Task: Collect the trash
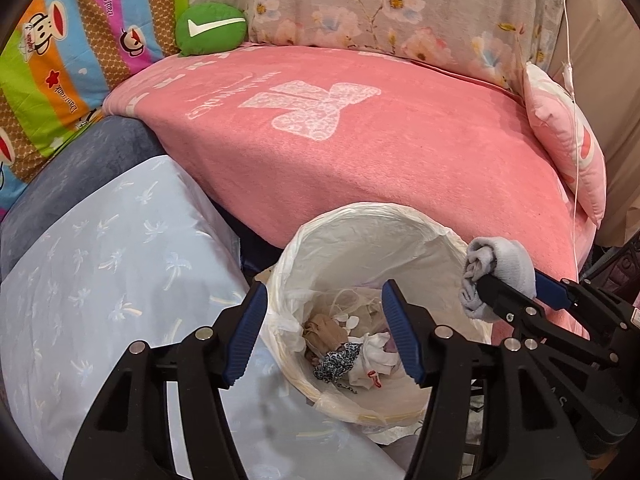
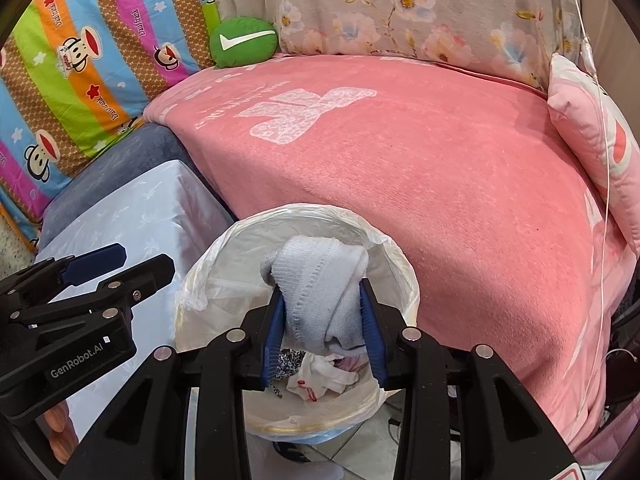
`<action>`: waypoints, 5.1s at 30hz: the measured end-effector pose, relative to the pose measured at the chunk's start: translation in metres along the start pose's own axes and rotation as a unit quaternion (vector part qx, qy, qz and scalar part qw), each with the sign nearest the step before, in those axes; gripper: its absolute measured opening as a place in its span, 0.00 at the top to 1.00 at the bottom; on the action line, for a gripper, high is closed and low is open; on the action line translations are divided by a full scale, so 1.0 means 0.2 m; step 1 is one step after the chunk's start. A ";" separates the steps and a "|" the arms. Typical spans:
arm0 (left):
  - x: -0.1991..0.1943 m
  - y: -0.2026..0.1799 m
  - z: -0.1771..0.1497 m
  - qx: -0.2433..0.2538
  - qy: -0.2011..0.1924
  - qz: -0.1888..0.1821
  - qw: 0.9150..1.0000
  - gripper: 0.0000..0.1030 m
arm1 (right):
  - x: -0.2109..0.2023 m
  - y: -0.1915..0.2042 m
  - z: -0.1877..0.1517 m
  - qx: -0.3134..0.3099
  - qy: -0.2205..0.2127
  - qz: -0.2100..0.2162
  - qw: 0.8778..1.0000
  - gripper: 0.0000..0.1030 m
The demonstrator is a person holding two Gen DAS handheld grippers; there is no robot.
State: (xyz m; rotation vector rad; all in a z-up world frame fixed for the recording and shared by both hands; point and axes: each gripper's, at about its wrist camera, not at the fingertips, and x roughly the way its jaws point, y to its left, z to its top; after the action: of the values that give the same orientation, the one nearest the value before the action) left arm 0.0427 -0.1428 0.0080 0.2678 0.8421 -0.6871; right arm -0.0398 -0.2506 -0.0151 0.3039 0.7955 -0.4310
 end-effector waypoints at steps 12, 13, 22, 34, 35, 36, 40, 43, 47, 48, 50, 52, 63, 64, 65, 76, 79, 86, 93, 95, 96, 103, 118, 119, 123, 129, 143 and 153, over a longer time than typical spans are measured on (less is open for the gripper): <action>-0.03 0.06 0.00 -0.011 -0.008 0.017 1.000 0.39 | -0.01 0.05 0.03 -0.010 -0.006 0.005 1.000 0.60; -0.04 0.07 0.00 -0.011 -0.009 0.018 1.000 0.39 | -0.01 0.05 0.03 -0.011 -0.007 0.005 1.000 0.60; -0.07 0.10 -0.01 -0.020 -0.016 0.024 0.999 0.33 | -0.04 0.08 0.05 -0.014 -0.017 0.004 1.000 0.49; -0.12 0.11 -0.03 -0.020 -0.026 0.034 0.999 0.25 | -0.09 0.09 0.04 -0.022 -0.019 0.007 1.000 0.44; -0.13 0.11 -0.03 -0.020 -0.027 0.035 0.999 0.25 | -0.09 0.09 0.03 -0.022 -0.019 0.007 1.000 0.44; -0.13 0.11 -0.04 -0.019 -0.027 0.036 0.999 0.25 | -0.10 0.09 0.03 -0.023 -0.019 0.006 1.000 0.44; -0.15 0.11 -0.05 -0.022 -0.031 0.044 0.998 0.16 | -0.12 0.10 0.00 -0.029 -0.016 0.004 0.999 0.44; -0.17 0.11 -0.06 -0.020 -0.033 0.048 0.998 0.15 | -0.14 0.10 -0.02 -0.032 -0.016 0.001 0.999 0.42; -0.18 0.11 -0.08 -0.023 -0.033 0.055 0.998 0.14 | -0.17 0.09 -0.04 -0.031 -0.017 -0.004 0.999 0.38; -0.19 0.11 -0.08 -0.023 -0.033 0.056 0.998 0.14 | -0.17 0.09 -0.05 -0.031 -0.018 -0.005 0.999 0.37; -0.19 0.12 -0.09 -0.026 -0.032 0.058 0.997 0.13 | -0.19 0.08 -0.06 -0.030 -0.017 -0.009 0.999 0.36; -0.20 0.11 -0.10 -0.027 -0.031 0.060 0.997 0.13 | -0.20 0.07 -0.07 -0.030 -0.018 -0.011 0.999 0.35; -0.24 0.12 -0.16 -0.039 -0.032 0.074 0.996 0.09 | -0.26 0.05 -0.13 -0.027 -0.023 -0.019 0.999 0.18; -0.25 0.12 -0.17 -0.040 -0.032 0.074 0.996 0.09 | -0.26 0.04 -0.13 -0.027 -0.023 -0.020 0.999 0.18; -0.25 0.12 -0.18 -0.040 -0.031 0.075 0.996 0.09 | -0.26 0.04 -0.13 -0.027 -0.023 -0.022 0.999 0.18; -0.24 0.11 -0.25 -0.040 -0.017 0.083 0.996 0.09 | -0.26 0.05 -0.19 -0.038 -0.026 -0.032 0.998 0.05; -0.23 0.11 -0.27 -0.043 -0.015 0.086 0.995 0.09 | -0.25 0.05 -0.20 -0.038 -0.026 -0.033 0.998 0.05; -0.23 0.11 -0.29 -0.047 -0.012 0.095 0.994 0.09 | -0.26 0.05 -0.21 -0.046 -0.025 -0.039 0.998 0.05; -0.23 0.11 -0.31 -0.052 -0.008 0.101 0.994 0.09 | -0.26 0.06 -0.23 -0.048 -0.023 -0.039 0.998 0.05; -0.22 0.11 -0.32 -0.053 -0.006 0.101 0.993 0.09 | -0.26 0.05 -0.23 -0.048 -0.022 -0.039 0.998 0.05; -0.22 0.11 -0.32 -0.053 -0.005 0.102 0.993 0.09 | -0.26 0.05 -0.24 -0.048 -0.022 -0.039 0.998 0.05; -0.23 0.10 -0.34 -0.057 -0.008 0.109 0.992 0.09 | -0.27 0.05 -0.25 -0.049 -0.021 -0.042 0.998 0.05; -0.26 0.09 -0.36 -0.068 -0.007 0.122 0.990 0.09 | -0.29 0.04 -0.27 -0.049 -0.024 -0.037 0.998 0.05; -0.26 0.09 -0.36 -0.068 -0.008 0.122 0.990 0.09 | -0.30 0.05 -0.27 -0.048 -0.025 -0.036 0.998 0.05; -0.27 0.09 -0.37 -0.075 -0.009 0.126 0.989 0.09 | -0.31 0.05 -0.27 -0.047 -0.029 -0.036 0.998 0.05; -0.28 0.09 -0.38 -0.083 -0.008 0.125 0.989 0.09 | -0.33 0.05 -0.28 -0.048 -0.033 -0.034 0.998 0.05; -0.30 0.09 -0.38 -0.084 -0.012 0.126 0.988 0.09 | -0.35 0.05 -0.28 -0.048 -0.036 -0.033 0.998 0.05; -0.31 0.09 -0.40 -0.081 -0.010 0.122 0.989 0.07 | -0.35 0.05 -0.27 -0.048 -0.036 -0.033 0.998 0.05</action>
State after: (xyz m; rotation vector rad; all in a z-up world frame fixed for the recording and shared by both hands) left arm -0.0210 -0.0640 0.0023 0.2113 0.8251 -0.3903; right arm -0.1122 -0.2003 0.0019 0.1725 0.7536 -0.4611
